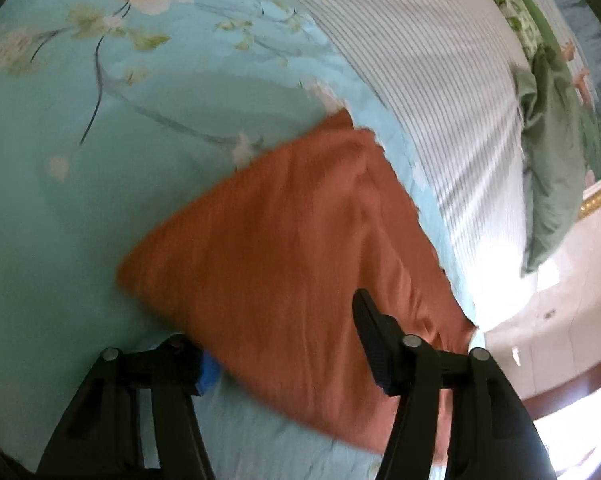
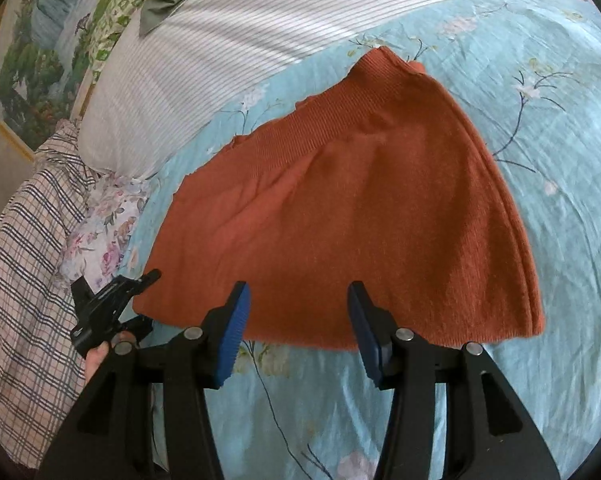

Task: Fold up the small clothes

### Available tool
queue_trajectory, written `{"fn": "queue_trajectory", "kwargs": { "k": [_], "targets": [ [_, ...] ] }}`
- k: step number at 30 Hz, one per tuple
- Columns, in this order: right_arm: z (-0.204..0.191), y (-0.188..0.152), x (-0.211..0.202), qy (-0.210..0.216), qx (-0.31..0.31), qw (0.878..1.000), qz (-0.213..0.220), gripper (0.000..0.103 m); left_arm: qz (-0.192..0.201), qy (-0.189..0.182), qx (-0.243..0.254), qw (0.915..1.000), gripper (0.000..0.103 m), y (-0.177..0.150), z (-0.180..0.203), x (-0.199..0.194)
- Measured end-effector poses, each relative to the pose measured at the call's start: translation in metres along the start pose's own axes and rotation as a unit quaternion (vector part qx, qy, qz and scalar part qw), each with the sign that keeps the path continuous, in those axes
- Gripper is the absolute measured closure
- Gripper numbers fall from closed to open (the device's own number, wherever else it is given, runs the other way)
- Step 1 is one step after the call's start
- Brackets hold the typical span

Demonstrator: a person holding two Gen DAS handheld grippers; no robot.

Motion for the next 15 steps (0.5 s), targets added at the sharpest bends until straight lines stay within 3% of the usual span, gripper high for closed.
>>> {"fn": "queue_trajectory", "kwargs": {
  "k": [3, 4, 6, 10, 13, 15],
  "targets": [
    [0.003, 0.008, 0.002, -0.001, -0.002, 1.000, 0.002, 0.051, -0.002, 0.021, 0.016, 0.9996, 0.082, 0.010, 0.001, 0.011],
    [0.004, 0.011, 0.002, -0.003, -0.003, 1.000, 0.004, 0.051, -0.007, 0.012, 0.017, 0.9998, 0.089, 0.011, 0.003, 0.013],
    [0.009, 0.020, 0.001, -0.006, -0.002, 1.000, 0.010, 0.051, 0.002, 0.017, 0.034, 0.9993, 0.092, 0.014, 0.012, 0.007],
    [0.016, 0.041, -0.004, 0.006, 0.005, 1.000, 0.014, 0.051, 0.031, 0.030, 0.152, 0.9875, 0.094, 0.011, 0.068, -0.013],
    [0.023, 0.056, -0.006, 0.020, 0.017, 1.000, 0.014, 0.051, 0.033, 0.020, 0.231, 0.9721, 0.094, -0.003, 0.122, -0.016],
    [0.025, 0.065, -0.006, 0.023, 0.014, 1.000, 0.013, 0.051, 0.026, 0.015, 0.293, 0.9555, 0.094, -0.023, 0.160, -0.011]
  ]
}}
Point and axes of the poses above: each gripper's, at about its wrist camera, not at the fingertips, and x roughly the way its jaws point, z to its right, y to its top, the point moved 7 cm from there along x, roughly the way its jaws point, and after that the axes turned 8 degrees about x, right-handed, at the moved point
